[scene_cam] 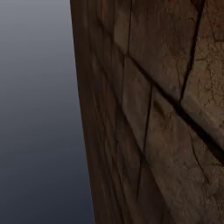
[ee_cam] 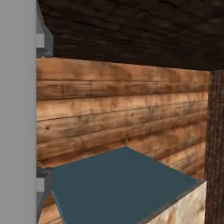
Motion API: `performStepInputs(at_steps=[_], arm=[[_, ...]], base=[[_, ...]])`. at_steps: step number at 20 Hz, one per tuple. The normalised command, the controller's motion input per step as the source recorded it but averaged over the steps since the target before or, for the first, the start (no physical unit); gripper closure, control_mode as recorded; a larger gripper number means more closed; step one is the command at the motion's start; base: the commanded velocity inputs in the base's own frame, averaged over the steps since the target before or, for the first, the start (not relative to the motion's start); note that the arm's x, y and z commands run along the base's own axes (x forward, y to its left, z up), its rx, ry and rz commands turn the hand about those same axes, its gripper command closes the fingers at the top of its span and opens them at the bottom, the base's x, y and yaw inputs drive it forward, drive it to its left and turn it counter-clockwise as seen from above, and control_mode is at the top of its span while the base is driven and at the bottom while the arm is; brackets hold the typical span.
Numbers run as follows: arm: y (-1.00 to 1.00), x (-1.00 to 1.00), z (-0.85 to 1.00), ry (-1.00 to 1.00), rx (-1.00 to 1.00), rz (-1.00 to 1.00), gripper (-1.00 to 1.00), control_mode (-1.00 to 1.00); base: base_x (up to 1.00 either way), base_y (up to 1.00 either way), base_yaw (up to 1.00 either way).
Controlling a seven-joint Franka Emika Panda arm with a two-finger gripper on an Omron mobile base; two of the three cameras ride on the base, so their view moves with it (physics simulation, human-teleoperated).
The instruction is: There is a tray on the dining counter. Grab the cup, mug, and pitcher and place them on the tray. The pitcher may be placed next to the tray if it cannot fit the tray.
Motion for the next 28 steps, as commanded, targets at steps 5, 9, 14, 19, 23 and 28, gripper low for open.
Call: performStepInputs(at_steps=[5, 9, 14, 19, 23, 28], arm=[[0.0, 0.0, 0.0, 0.0, 0.0, 0.0, -1.0, 1.0], [0.0, 0.0, 0.0, 0.0, 0.0, 0.0, -1.0, 1.0], [0.0, 0.0, 0.0, 0.0, 0.0, 0.0, -1.0, 1.0], [0.0, 0.0, 0.0, 0.0, 0.0, 0.0, -1.0, 1.0], [0.0, 0.0, 0.0, 0.0, 0.0, 0.0, -1.0, 1.0], [0.0, 0.0, 0.0, 0.0, 0.0, 0.0, -1.0, 1.0]], base=[[1.0, 0.0, -0.02], [1.0, 0.01, -0.01], [1.0, 0.04, 0.0], [1.0, 0.14, 0.0], [1.0, 0.17, 0.0], [1.0, 0.17, 0.0]])
